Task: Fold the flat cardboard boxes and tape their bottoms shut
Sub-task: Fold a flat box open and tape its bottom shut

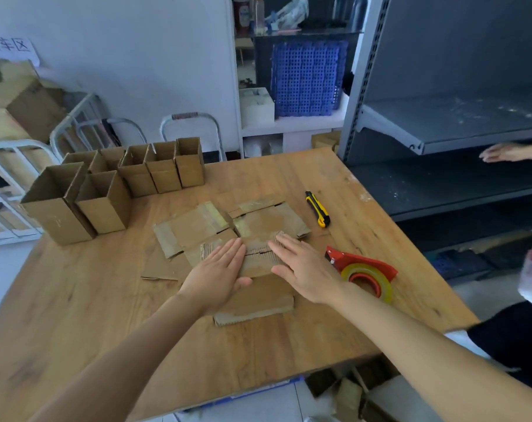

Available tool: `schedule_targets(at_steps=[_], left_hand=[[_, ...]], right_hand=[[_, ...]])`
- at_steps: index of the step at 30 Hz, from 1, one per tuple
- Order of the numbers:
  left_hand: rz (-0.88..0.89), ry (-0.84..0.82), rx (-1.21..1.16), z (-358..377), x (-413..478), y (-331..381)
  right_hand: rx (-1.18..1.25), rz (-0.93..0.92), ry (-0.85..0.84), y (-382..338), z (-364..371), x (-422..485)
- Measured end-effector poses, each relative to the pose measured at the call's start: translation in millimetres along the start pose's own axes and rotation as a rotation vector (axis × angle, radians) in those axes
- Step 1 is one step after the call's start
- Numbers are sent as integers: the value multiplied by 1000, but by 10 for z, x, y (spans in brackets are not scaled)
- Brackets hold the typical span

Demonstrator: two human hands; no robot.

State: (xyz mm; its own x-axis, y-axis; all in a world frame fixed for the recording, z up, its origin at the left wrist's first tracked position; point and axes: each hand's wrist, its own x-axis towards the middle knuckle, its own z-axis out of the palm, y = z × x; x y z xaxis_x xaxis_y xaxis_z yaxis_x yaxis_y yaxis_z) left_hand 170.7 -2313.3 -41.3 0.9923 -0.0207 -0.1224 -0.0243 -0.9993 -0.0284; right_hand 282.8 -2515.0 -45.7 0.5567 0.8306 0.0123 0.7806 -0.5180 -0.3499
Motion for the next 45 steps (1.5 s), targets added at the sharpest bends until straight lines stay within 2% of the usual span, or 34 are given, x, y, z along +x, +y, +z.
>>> schedule_targets(at_steps=[4, 9, 14, 21, 30, 36, 40, 45], left_hand=[[-21, 16, 6, -16, 20, 15], [-92, 46, -59, -69, -10, 98], [-220, 110, -108, -113, 29, 263], [-278, 90, -87, -135, 194, 401], [-263, 62, -163, -36, 195, 335], [-244, 40, -341, -83, 188, 262], [-269, 41, -519, -172, 198, 223], [-350, 144, -741, -162, 164, 174]], right_hand=[[62, 178, 29, 436, -123, -101], [-94, 431, -250, 1057, -135, -226], [-195, 474, -274, 1459, 0, -306], [-70, 546, -419, 1780, -105, -236], [75, 500, -472, 1855, -190, -130], [261, 449, -349, 1723, -441, -58], [272, 331, -253, 1415, -788, 134], [241, 159, -155, 910, -1201, 314]])
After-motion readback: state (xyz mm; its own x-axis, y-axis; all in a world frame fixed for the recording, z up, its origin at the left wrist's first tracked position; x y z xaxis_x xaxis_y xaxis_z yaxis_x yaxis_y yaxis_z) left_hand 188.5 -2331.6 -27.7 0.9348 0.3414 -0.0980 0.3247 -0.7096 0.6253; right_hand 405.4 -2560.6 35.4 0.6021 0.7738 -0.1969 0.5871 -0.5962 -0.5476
